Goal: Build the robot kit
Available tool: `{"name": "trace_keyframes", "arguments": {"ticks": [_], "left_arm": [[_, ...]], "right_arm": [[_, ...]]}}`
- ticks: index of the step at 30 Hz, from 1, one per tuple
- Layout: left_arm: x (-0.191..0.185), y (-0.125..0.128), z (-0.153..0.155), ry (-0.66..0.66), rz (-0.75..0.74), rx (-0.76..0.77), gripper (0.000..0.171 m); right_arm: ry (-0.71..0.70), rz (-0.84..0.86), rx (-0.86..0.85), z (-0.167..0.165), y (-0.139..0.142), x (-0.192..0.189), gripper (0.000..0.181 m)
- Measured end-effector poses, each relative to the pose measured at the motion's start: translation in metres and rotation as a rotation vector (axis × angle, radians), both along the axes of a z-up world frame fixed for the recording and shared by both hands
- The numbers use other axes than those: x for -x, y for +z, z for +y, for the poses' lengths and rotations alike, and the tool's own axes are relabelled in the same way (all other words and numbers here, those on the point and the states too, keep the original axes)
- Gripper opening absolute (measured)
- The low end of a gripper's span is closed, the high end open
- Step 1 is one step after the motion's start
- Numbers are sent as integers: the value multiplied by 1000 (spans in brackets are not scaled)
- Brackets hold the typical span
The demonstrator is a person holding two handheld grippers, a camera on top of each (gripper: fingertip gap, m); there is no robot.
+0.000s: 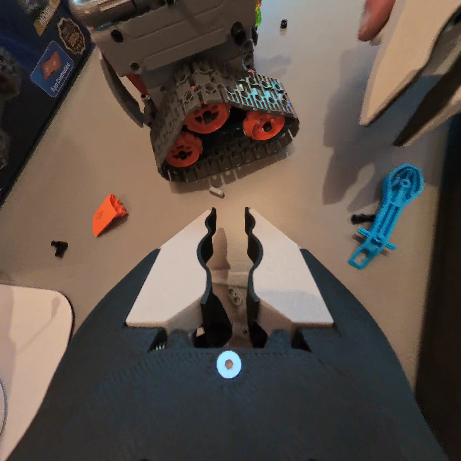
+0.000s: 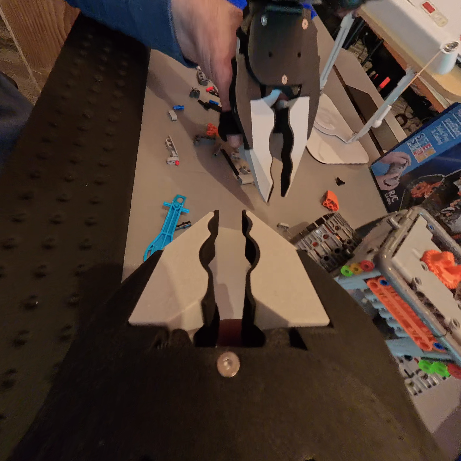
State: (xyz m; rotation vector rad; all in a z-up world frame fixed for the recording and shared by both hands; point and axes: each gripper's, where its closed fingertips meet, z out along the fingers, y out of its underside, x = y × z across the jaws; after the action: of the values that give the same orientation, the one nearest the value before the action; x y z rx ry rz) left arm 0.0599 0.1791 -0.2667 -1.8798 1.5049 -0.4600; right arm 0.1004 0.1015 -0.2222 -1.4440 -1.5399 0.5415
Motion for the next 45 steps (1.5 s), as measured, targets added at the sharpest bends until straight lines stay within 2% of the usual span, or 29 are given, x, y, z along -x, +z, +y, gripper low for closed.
{"name": "trace_keyframes", "arguments": {"ticks": [5,11,13,22,24,28,34,37,45], "left_arm": [[-21,-17,12,9,55,9,20],[-21,-28,21,48,97,-3,9],[-24,-29,20,43,85,2,2],[-24,-21,13,-2,78,-25,1],[-21,-13,6,-1,52,-20,1],[-18,13,-22,11,-110,57,1],[-13,42,-56,53,-319,105,2],[-12,48,-63,63,-366,114,2],[-11,44,-72,60,-392,144,2]], "right_arm": [[-12,3,4,3,-4,-6,16],[-18,19,0,4,-1,-8,13],[-24,17,-5,5,0,-8,12],[-57,23,-12,11,0,-11,12],[-79,39,-23,14,4,-9,13],[-153,64,-65,19,12,4,25],[-197,-32,-176,21,3,27,29],[-194,-45,-195,19,1,35,28],[-170,-30,-185,12,-1,43,19]]}}
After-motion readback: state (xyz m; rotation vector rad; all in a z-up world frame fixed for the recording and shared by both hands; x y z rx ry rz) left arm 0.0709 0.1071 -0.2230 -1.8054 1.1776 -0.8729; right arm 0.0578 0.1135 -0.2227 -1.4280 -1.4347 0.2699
